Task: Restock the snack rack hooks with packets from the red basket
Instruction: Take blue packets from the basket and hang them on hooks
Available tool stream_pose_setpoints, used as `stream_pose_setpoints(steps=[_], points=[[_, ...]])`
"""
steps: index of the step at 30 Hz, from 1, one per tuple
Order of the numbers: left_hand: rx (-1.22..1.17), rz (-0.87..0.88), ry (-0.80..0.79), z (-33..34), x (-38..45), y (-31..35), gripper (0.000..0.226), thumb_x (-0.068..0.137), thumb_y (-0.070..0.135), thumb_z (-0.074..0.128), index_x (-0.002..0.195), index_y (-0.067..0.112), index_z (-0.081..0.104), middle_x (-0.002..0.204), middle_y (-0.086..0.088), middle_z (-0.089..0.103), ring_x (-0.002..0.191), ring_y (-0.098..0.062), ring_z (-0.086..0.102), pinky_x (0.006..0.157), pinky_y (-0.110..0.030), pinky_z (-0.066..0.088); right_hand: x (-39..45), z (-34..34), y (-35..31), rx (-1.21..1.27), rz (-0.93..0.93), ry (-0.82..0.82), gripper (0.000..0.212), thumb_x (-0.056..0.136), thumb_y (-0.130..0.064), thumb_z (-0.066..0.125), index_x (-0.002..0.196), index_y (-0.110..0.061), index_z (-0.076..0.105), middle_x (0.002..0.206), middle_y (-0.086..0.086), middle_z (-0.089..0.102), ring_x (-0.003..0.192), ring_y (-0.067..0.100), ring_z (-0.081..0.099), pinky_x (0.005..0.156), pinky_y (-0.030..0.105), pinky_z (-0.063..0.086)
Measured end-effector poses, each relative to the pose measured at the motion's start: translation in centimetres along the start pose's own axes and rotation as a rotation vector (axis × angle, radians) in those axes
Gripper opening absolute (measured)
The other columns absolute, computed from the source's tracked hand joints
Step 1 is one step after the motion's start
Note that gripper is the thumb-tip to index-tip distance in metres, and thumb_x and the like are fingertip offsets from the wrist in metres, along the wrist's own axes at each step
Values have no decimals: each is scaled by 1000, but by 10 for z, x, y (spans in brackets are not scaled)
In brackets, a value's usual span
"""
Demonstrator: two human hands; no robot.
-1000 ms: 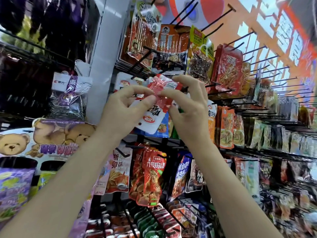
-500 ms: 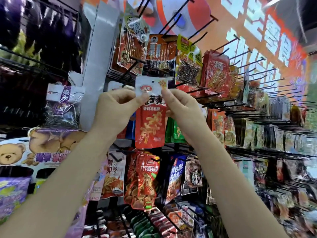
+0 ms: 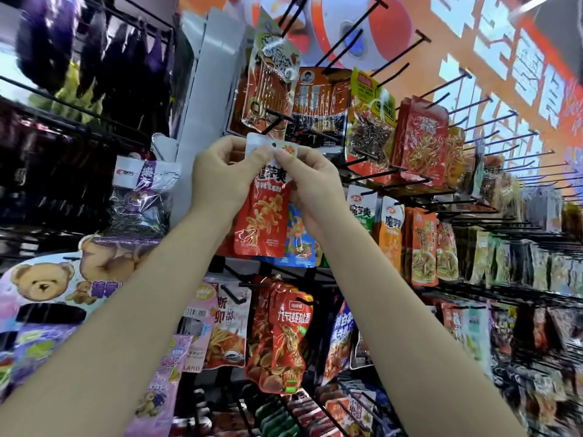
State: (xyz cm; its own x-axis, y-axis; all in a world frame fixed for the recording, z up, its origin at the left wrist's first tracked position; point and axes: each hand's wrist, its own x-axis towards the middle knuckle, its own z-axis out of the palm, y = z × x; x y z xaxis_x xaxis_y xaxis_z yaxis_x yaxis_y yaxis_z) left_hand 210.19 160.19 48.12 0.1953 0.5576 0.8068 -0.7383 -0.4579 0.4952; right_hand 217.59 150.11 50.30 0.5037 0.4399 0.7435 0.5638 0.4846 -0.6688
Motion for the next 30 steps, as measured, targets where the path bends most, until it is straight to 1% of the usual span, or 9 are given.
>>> stream_pose_setpoints(steps=[2, 4, 9, 12, 15, 18, 21, 26, 30], points=[[10, -10, 1, 0, 7, -1, 20, 69, 47, 79, 78, 31, 74, 81, 4, 75, 82, -22, 72, 82, -52, 60, 3, 3, 2, -2, 2, 12, 6, 94, -20, 69, 90, -15, 72, 98, 14, 72, 97, 38, 67, 91, 59, 52], [-5, -18, -8, 0, 12, -2, 18, 68, 48, 80, 77, 32, 77, 83, 1, 78, 88, -31, 74, 82, -55, 60, 5, 5, 4, 11, -2, 4, 7, 94, -20, 69, 90, -15, 72, 98, 13, 72, 95, 35, 67, 91, 59, 52], [-48, -26, -11, -1, 17, -4, 9, 82, 30, 80, 84, 21, 80, 84, -8, 78, 83, -34, 75, 78, -57, 60, 7, 7, 5, 60, 14, -9, 10, 95, -19, 67, 93, -9, 70, 94, 13, 69, 86, 27, 65, 76, 42, 54], [-68, -22, -12, -1, 16, -4, 6, 83, 28, 80, 81, 21, 80, 84, -10, 78, 83, -35, 75, 78, -57, 61, 7, 10, 6, 95, 17, 33, 17, 96, -23, 66, 91, -7, 70, 90, 12, 68, 84, 25, 62, 73, 39, 51], [-66, -16, -11, -1, 15, -5, 7, 85, 27, 79, 83, 21, 80, 84, -10, 78, 85, -36, 75, 78, -57, 60, 8, 12, 7, 123, -6, 62, 15, 96, -21, 67, 88, -10, 72, 92, 13, 71, 90, 29, 65, 82, 45, 55], [-67, -6, 11, -1, 14, -7, 12, 84, 31, 79, 75, 24, 79, 82, -9, 78, 85, -38, 74, 77, -59, 60, 8, 15, 8, 143, -22, 88, 15, 95, -18, 68, 88, -6, 71, 93, 16, 69, 92, 32, 65, 88, 48, 55], [-9, 43, 49, 0, 15, -9, 14, 81, 37, 79, 68, 30, 78, 77, -4, 78, 82, -36, 74, 75, -58, 60, 9, 18, 9, 136, -28, 112, 14, 94, -18, 69, 86, -7, 72, 93, 18, 69, 91, 35, 66, 87, 51, 56], [43, 64, 86, 0, 16, -12, 14, 85, 32, 77, 72, 28, 77, 76, -4, 77, 79, -32, 75, 72, -52, 61, 11, 19, 11, 126, -40, 125, 15, 95, -14, 67, 85, -3, 65, 86, 21, 63, 78, 32, 61, 71, 44, 53], [94, 110, 108, -1, 15, -16, 13, 89, 28, 75, 76, 26, 76, 72, 5, 74, 68, -12, 70, 64, -36, 59, 13, 23, 15, 99, -40, 160, 16, 94, -15, 68, 82, -4, 65, 85, 22, 62, 78, 32, 60, 73, 47, 52]])
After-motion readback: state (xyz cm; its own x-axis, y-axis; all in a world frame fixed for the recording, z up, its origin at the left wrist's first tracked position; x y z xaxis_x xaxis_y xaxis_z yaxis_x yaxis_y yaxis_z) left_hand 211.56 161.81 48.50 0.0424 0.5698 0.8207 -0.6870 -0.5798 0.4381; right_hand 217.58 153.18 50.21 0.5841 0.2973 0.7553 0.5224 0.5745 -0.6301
